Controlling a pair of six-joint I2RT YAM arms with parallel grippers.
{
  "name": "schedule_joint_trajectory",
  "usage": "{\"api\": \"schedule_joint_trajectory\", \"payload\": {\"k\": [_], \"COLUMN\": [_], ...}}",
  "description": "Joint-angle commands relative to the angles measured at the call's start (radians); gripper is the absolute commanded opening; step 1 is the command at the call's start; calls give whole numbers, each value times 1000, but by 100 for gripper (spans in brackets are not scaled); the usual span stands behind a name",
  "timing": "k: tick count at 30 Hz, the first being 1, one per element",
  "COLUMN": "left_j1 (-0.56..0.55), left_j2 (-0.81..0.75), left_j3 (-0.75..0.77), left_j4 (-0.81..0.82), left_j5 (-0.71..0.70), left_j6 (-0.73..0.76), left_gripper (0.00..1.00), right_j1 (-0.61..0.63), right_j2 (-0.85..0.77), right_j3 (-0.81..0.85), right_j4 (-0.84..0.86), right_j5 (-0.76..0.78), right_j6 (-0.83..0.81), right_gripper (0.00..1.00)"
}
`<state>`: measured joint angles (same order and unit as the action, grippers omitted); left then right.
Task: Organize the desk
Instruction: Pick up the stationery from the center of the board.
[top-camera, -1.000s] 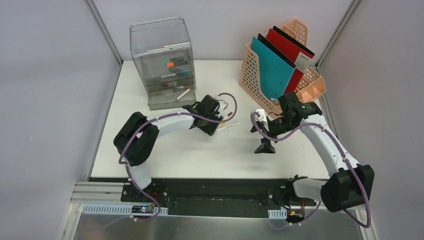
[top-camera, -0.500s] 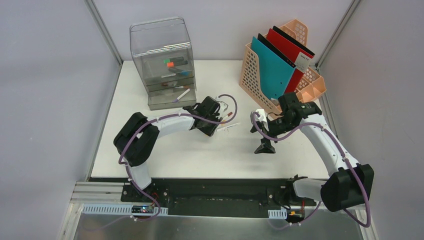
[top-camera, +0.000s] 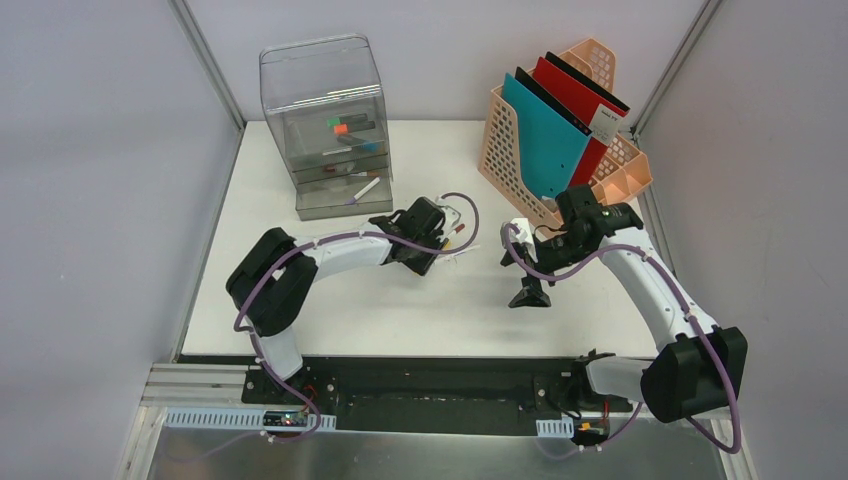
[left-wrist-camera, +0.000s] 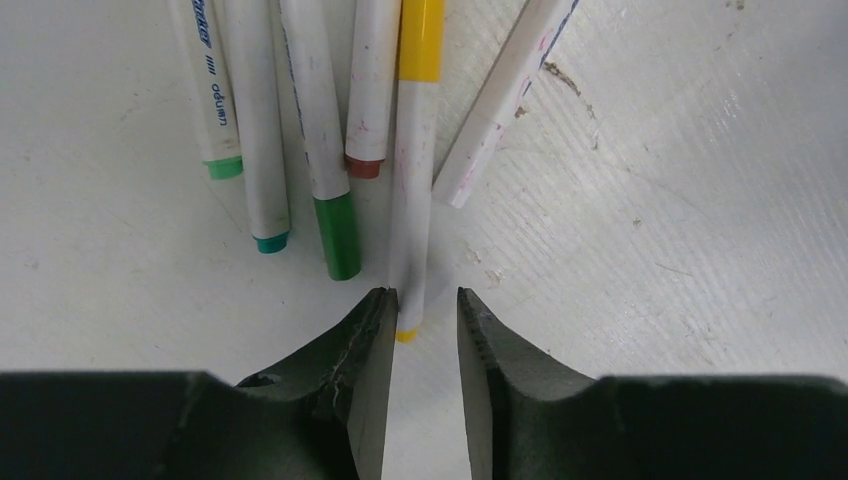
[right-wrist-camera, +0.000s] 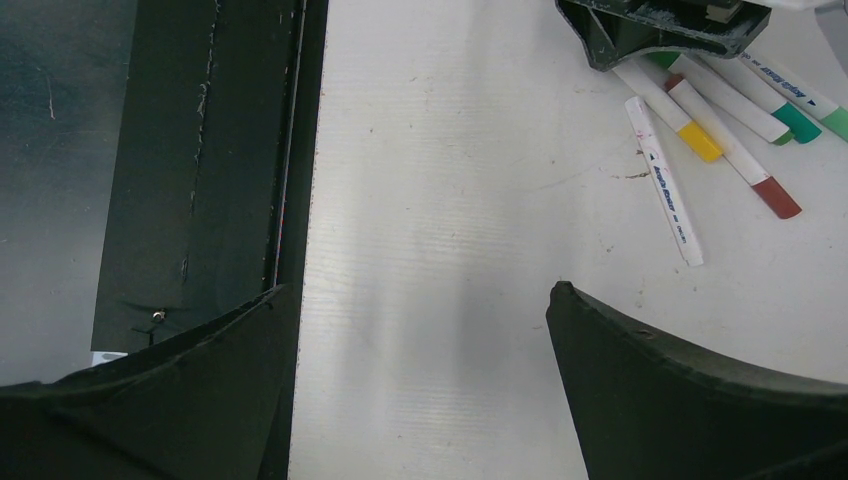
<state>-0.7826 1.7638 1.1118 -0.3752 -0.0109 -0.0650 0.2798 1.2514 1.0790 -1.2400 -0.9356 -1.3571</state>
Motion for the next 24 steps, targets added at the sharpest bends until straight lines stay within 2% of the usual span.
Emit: {"api": "schedule_joint_trajectory", "payload": {"k": [1, 24], "left_j1": [-18, -31], "left_j2": [-41, 59], "left_j3": [-4, 27], "left_j4": [10, -6], "left_j5": [-35, -46], "left_j6": [-11, -16], "left_gripper": [29, 34], "right_j1": [-4, -4], "right_j2": [2, 8], "right_j3": [24, 30], "right_j4": [-12, -32], "right_j5": [-33, -33], "right_j6": [-40, -58], "right_gripper": [99, 99]}}
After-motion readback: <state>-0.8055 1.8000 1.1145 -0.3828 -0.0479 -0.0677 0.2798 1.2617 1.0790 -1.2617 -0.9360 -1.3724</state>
